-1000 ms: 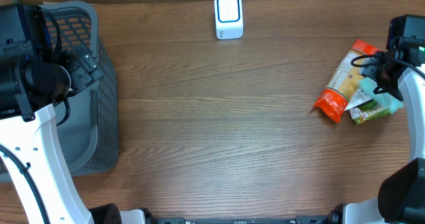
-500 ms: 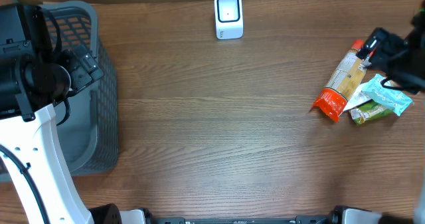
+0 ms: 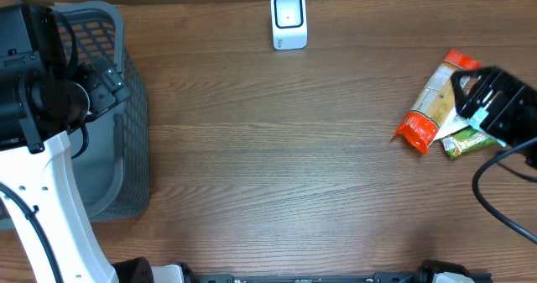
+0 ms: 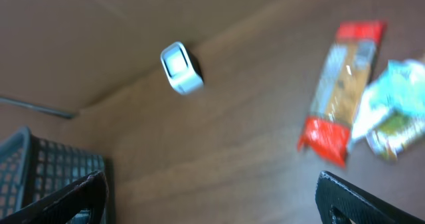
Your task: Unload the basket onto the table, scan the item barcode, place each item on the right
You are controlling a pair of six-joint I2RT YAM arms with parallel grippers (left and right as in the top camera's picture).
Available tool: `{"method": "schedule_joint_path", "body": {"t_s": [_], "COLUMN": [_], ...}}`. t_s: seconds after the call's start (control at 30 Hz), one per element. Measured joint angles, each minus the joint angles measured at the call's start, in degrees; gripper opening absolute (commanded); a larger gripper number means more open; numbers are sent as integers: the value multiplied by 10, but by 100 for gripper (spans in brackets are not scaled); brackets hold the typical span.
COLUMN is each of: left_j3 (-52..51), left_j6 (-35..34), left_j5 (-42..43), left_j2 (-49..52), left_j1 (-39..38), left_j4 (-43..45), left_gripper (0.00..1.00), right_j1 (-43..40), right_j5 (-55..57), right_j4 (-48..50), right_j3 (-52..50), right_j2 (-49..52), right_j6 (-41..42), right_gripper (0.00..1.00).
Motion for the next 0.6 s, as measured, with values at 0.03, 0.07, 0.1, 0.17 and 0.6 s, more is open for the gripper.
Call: {"method": "schedule_joint_path", "body": {"t_s": [0.03, 0.07, 0.1, 0.17, 0.6], "left_j3": [0, 0, 0, 0, 0], "left_j6": [0, 0, 0, 0, 0], "left_j5": [0, 0, 0, 0, 0], "left_j2": [0, 0, 0, 0, 0], "left_j1": [0, 0, 0, 0, 0], "left_j4": [0, 0, 0, 0, 0], "left_gripper": [100, 100, 100, 100, 100], "right_j1": [0, 0, 0, 0, 88], "right_j5": [1, 6, 15, 24, 83], "right_j4": [-9, -20, -31, -31, 331], "right_j3": [0, 0, 0, 0, -286], "right_j2": [0, 0, 0, 0, -150], "right_j6": [0, 0, 0, -5, -116], "right_gripper": [100, 100, 100, 100, 100]}}
